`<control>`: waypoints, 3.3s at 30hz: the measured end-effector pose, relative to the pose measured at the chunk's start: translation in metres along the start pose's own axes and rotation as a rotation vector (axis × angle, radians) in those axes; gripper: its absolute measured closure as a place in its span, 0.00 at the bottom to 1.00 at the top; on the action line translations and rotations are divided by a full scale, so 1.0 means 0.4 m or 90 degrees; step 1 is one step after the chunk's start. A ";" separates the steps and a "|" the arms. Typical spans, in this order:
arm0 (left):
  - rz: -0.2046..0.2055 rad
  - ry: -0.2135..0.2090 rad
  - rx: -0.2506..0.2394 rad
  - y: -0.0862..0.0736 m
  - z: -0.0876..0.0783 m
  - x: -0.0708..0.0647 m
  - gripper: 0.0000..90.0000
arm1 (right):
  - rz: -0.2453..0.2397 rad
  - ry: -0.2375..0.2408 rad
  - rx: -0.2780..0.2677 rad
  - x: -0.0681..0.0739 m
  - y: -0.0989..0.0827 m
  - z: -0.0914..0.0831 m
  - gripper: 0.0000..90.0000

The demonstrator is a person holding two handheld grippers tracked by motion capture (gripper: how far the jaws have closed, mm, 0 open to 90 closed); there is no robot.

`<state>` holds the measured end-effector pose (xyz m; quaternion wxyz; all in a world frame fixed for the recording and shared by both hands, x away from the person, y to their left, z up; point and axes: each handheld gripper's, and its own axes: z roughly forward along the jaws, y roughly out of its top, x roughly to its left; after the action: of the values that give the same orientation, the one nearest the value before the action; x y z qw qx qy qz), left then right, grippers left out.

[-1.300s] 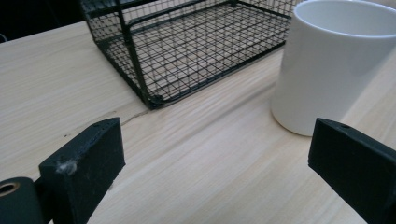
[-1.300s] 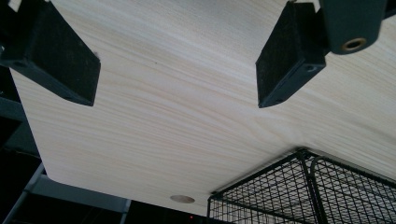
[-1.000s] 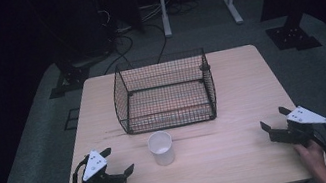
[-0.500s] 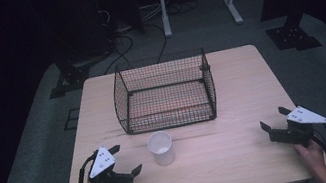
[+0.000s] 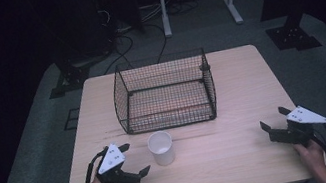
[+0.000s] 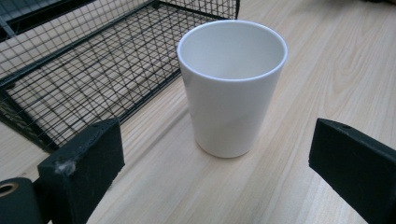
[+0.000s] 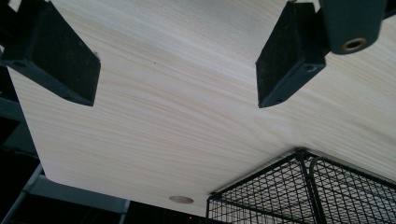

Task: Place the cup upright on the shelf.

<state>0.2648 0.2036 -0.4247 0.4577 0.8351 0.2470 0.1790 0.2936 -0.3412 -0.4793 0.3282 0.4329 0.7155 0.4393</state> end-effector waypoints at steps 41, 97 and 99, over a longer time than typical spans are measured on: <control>0.018 -0.062 0.066 0.050 0.104 -0.002 0.03 | -0.006 0.002 0.001 0.002 0.000 0.001 0.15; 0.030 -0.114 0.130 0.100 0.187 0.019 0.24 | -0.006 0.004 0.001 0.002 0.001 0.002 0.15; 0.032 -0.116 0.125 0.109 0.183 0.018 0.24 | -0.006 0.004 0.001 0.002 0.001 0.002 0.15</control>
<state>0.3199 0.1382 -0.4249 0.3899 0.8945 0.1999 0.0884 0.2940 -0.3403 -0.4792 0.3275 0.4284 0.7190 0.4386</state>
